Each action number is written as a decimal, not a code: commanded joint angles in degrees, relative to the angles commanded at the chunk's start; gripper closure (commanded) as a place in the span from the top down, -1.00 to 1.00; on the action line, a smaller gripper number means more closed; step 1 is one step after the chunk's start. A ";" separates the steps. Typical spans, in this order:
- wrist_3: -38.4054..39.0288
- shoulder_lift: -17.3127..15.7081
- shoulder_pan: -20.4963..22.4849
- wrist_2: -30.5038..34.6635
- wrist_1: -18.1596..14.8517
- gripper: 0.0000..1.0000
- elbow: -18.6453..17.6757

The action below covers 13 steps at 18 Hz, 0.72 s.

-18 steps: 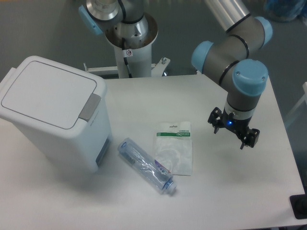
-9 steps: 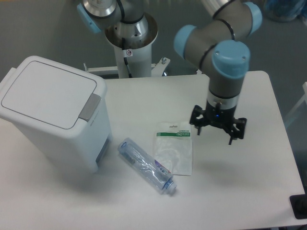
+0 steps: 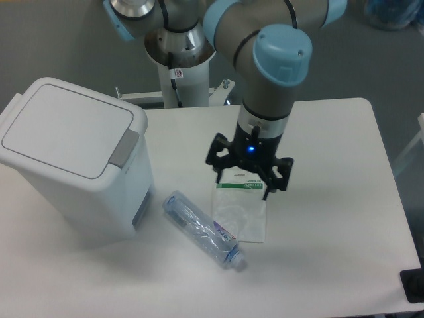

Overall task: Open the trash can
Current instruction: 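Move the gripper over toward the grey button on the trash can lid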

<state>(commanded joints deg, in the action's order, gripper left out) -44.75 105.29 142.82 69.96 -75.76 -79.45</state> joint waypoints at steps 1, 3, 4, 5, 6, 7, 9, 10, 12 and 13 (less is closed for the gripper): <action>1.58 -0.09 -0.17 -0.35 0.00 1.00 0.52; 4.31 -0.09 -1.14 -0.97 -0.26 1.00 2.37; 6.41 -0.09 -1.40 -1.14 -0.35 1.00 2.72; 8.35 -0.17 -2.02 -1.49 -0.35 1.00 3.16; 10.02 -0.44 -2.37 -1.76 -0.44 1.00 3.25; 11.78 -1.05 -2.81 -1.93 -0.53 1.00 3.17; 18.17 -2.98 -3.69 -2.98 -0.18 1.00 2.47; 23.69 -3.95 -3.78 -2.99 0.17 1.00 2.20; 26.02 -4.83 -3.87 -3.08 0.18 1.00 2.29; 26.03 -5.44 -3.95 -2.99 0.09 1.00 2.20</action>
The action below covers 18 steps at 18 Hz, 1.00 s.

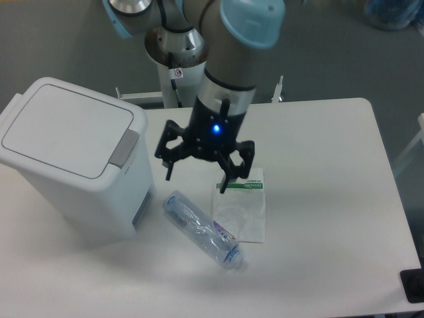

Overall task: Open the trash can
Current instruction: 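Move the gripper over toward the grey button on the trash can lid, then press down on the grey lid button with the gripper fingers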

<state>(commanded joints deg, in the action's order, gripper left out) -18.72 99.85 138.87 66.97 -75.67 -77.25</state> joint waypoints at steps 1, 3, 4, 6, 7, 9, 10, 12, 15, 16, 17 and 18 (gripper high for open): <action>0.00 -0.27 0.00 -0.09 -0.09 1.00 -0.52; -0.09 -0.44 -1.31 -0.09 0.00 1.00 -2.28; -0.17 -0.62 -2.45 0.17 0.09 1.00 -3.24; -0.79 -1.23 -2.72 0.26 0.26 1.00 -5.35; -0.88 -1.67 -2.81 0.35 0.26 1.00 -6.06; -0.97 -2.38 -2.90 0.35 0.35 1.00 -7.46; -0.97 -2.90 -2.90 0.27 0.52 1.00 -8.60; -1.05 -3.35 -2.90 0.09 0.44 1.00 -9.58; -0.97 -3.96 -2.99 0.18 0.53 1.00 -10.63; -0.97 -4.14 -2.99 0.18 0.53 1.00 -10.90; -1.05 -4.40 -2.99 0.18 0.53 1.00 -11.16; -1.05 -4.40 -2.99 0.18 0.61 1.00 -11.34</action>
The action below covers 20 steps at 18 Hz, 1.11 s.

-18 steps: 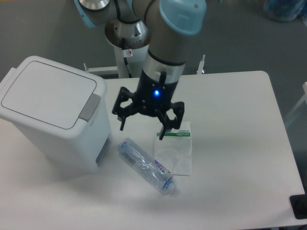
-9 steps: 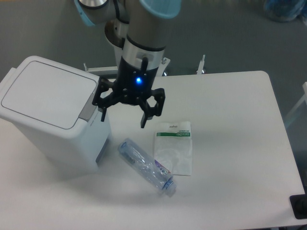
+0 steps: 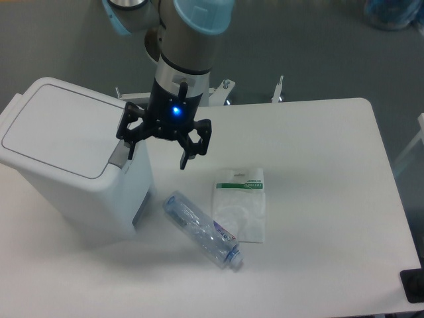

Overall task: Open the trash can
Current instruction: 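Press down on the grey lid button with the gripper fingers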

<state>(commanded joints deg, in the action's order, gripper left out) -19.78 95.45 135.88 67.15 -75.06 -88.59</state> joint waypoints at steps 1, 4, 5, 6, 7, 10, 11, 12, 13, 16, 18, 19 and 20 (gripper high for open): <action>0.00 0.00 0.00 0.00 0.00 1.00 0.00; 0.09 0.00 -0.26 0.00 -0.09 1.00 -0.09; 0.09 0.00 -0.26 0.09 -0.09 1.00 -0.18; 0.09 0.00 -0.26 0.09 -0.09 1.00 -0.35; 0.09 0.09 -0.26 0.17 0.00 1.00 -0.53; 0.09 0.17 -0.26 0.18 -0.09 1.00 -0.53; 0.09 0.18 -0.26 0.18 0.00 1.00 -0.53; 0.09 0.26 -0.26 0.18 0.00 1.00 -0.44; 0.09 0.35 -0.26 0.18 0.00 1.00 -0.44; 0.09 0.53 -0.26 0.18 0.35 1.00 -0.44; 0.09 0.70 -0.26 0.26 0.53 1.00 -0.44; 0.09 0.79 -0.26 0.26 0.53 1.00 -0.44; 0.09 0.79 -0.26 0.26 0.53 1.00 -0.35</action>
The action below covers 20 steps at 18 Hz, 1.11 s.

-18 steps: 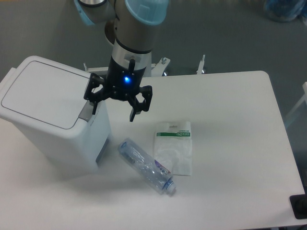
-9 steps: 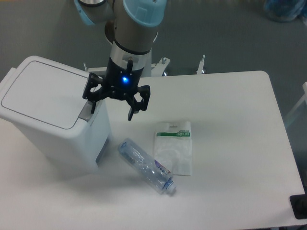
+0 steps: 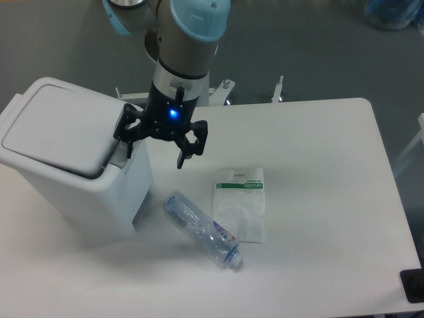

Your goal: Open the trash can

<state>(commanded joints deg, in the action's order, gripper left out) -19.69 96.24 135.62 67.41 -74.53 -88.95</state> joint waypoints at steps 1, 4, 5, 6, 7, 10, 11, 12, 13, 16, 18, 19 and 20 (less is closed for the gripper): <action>0.00 0.00 0.00 0.00 0.00 1.00 0.17; 0.00 0.00 0.26 0.00 0.00 1.00 0.70; 0.00 -0.09 0.52 0.00 0.00 1.00 1.40; 0.00 -0.09 0.79 0.00 -0.09 1.00 2.19; 0.00 -0.09 1.23 0.00 -0.09 1.00 3.16; 0.00 0.09 3.25 0.00 -0.09 1.00 6.41; -0.09 0.26 4.03 0.00 -0.09 1.00 7.37; -0.09 0.52 4.91 0.00 0.09 1.00 8.17; -0.52 1.05 5.53 0.09 0.35 1.00 8.78; -5.78 1.49 7.82 0.70 2.01 1.00 9.32; -9.39 2.72 8.52 4.63 3.95 1.00 9.05; -10.97 3.16 9.48 7.53 4.04 1.00 8.97; -12.64 4.03 10.19 9.99 3.87 1.00 8.79</action>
<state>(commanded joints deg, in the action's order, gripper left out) -32.33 100.27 145.80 77.41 -70.66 -80.15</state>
